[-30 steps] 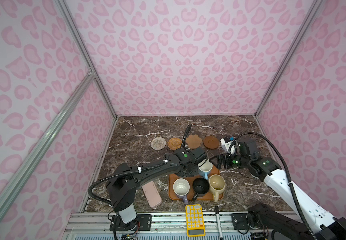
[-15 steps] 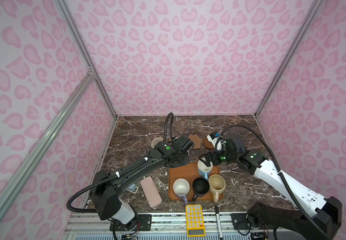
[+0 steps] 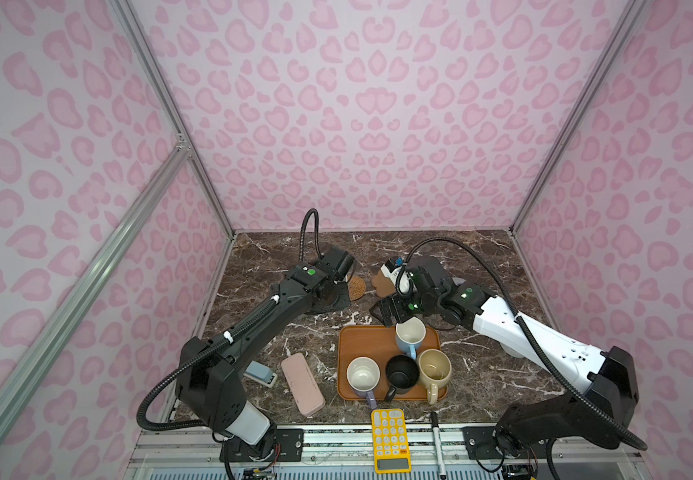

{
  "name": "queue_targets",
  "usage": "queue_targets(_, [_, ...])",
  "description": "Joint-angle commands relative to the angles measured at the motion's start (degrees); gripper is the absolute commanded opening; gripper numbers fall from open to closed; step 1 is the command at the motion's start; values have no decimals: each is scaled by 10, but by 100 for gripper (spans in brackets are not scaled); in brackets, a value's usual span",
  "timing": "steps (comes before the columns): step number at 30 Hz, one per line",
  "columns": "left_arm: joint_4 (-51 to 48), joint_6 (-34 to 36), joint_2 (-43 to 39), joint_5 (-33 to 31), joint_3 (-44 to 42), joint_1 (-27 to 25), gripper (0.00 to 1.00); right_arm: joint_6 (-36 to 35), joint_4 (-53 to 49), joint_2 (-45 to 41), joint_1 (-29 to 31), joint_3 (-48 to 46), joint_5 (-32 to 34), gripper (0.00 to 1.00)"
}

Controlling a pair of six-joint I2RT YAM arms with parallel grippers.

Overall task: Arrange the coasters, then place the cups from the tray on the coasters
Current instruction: 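Lift the white speckled mug with the left gripper toward the speckled coaster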

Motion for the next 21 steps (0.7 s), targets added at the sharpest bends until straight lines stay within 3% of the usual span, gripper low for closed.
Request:
queue_targets(1, [17,42,16,-9,19,31,1,14,17,23,1,10,5,99])
queue_targets(10, [23,104,69,-13,53,99,1,26,32,106,1,68,-26,99])
queue_targets(21, [75,149,141,26,75,145,3,36,32,163,1,111,-48,99])
